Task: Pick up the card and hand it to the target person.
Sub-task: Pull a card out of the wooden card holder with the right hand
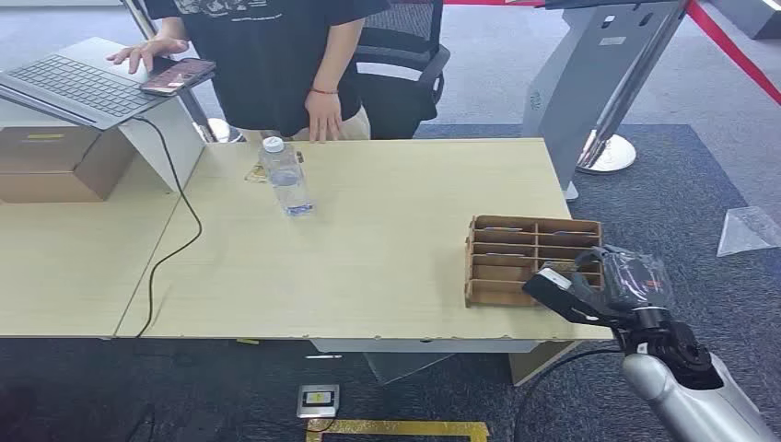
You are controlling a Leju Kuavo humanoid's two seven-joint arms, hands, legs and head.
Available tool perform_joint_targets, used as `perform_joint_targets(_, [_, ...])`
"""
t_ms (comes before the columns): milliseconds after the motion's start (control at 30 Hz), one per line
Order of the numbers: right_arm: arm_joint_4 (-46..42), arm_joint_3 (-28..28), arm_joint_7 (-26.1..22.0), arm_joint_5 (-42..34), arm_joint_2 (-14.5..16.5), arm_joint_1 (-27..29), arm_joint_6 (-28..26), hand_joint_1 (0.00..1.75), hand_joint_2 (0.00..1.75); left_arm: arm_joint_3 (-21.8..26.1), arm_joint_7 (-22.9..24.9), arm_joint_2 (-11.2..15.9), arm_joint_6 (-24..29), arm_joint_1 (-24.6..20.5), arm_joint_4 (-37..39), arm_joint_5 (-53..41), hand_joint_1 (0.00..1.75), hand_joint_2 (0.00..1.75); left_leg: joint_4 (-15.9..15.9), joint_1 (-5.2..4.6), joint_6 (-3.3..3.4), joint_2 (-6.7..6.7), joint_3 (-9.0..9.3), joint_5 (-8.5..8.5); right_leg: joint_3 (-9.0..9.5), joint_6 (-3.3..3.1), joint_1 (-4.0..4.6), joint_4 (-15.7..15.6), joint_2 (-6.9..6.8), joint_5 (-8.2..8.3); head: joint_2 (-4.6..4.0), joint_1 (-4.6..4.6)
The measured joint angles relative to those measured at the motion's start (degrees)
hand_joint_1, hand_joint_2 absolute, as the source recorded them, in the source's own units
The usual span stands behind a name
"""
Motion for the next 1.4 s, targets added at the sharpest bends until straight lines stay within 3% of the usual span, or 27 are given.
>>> perform_joint_targets(867, [0.73, -0.03, -0.07, 1.56, 0.36, -1.31, 0.69, 0.84, 1.75, -0.11, 0.01, -0.2, -0.82, 0.0, 0.0, -0.44, 0.0, 1.75, 0.0, 0.0, 0.0, 0.0, -0.01, 0.0, 0.0, 0.0, 0.0, 0.0, 0.0, 0.0, 0.0, 0.0])
perform_joint_targets(1400, [2.94, 1.43, 1.1, 5.63, 1.34, -3.39, 1.79, 0.95, 1.75, -0.95, 0.44, -0.33, -0.81, -0.01, 0.0, -0.4, 0.0, 1.75, 0.0, 0.0, 0.0, 0.0, -0.01, 0.0, 0.0, 0.0, 0.0, 0.0, 0.0, 0.0, 0.0, 0.0])
